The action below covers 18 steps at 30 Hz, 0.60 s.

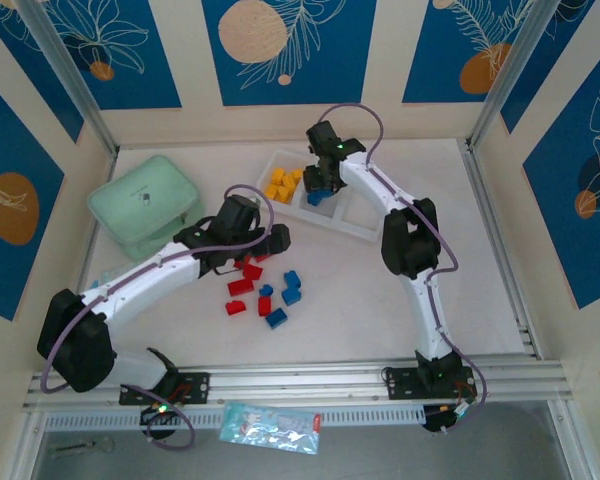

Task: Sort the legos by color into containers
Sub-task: Place the lego in the container.

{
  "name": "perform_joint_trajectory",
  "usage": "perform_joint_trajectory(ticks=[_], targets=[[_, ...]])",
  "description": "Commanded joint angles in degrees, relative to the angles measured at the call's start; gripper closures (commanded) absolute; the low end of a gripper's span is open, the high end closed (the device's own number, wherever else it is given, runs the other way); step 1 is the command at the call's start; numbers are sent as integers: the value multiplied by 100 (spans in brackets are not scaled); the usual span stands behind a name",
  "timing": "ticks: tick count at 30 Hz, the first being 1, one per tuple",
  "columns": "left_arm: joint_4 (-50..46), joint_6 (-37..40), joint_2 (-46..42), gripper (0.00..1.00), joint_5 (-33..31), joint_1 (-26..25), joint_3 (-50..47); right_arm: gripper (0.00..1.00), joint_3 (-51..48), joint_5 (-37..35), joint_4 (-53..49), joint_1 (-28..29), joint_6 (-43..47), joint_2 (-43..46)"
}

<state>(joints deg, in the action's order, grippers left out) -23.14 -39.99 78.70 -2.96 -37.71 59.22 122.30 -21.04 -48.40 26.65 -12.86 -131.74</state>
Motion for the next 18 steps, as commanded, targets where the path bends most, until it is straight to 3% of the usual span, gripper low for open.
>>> perform_joint_trajectory(ticks=[1,11,18], targets=[[-88,98,-187,1,70,62,130,39,-483,233,35,253,1,865],[-507,86,-966,1,-33,90,-333,34,-3128,922,558,933,-535,2683],[-856,-73,-1597,1,-106,98,-863,29,-4555,1170,821,1543,-1145,3333]])
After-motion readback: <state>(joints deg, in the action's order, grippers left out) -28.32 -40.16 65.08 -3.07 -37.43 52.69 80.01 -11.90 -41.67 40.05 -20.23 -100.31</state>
